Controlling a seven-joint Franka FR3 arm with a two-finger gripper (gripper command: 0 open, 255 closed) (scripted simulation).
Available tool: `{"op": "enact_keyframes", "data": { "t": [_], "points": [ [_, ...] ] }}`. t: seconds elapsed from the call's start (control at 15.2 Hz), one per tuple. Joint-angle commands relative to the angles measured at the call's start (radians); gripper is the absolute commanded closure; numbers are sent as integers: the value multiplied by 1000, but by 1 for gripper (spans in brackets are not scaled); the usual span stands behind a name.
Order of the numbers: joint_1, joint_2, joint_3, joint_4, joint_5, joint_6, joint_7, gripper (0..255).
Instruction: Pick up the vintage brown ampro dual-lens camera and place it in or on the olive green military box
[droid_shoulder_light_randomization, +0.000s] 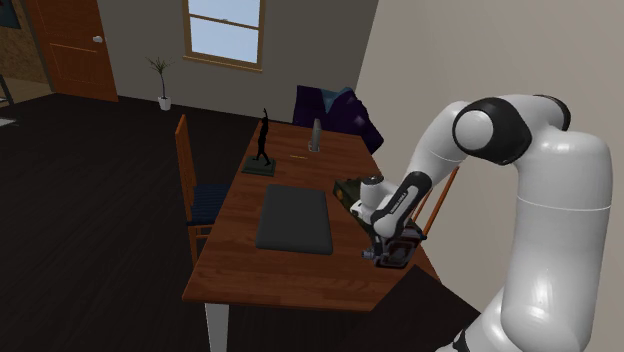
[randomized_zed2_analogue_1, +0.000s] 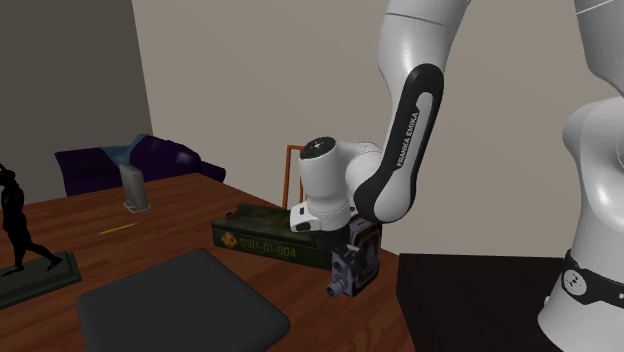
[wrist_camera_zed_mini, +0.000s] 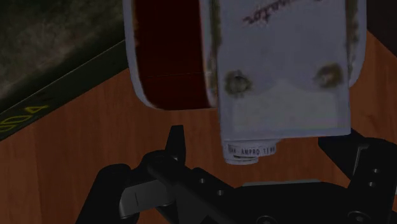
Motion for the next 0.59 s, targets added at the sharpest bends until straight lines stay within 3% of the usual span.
{"op": "enact_keyframes", "data": {
  "t": [0.0, 0.46, 0.53],
  "points": [
    [-3, 25, -4, 6, -5, 20, 5, 0],
    [-3, 25, -4, 6, -5, 20, 5, 0],
    [-3, 25, -4, 6, -5, 20, 5, 255]
  ]
}}
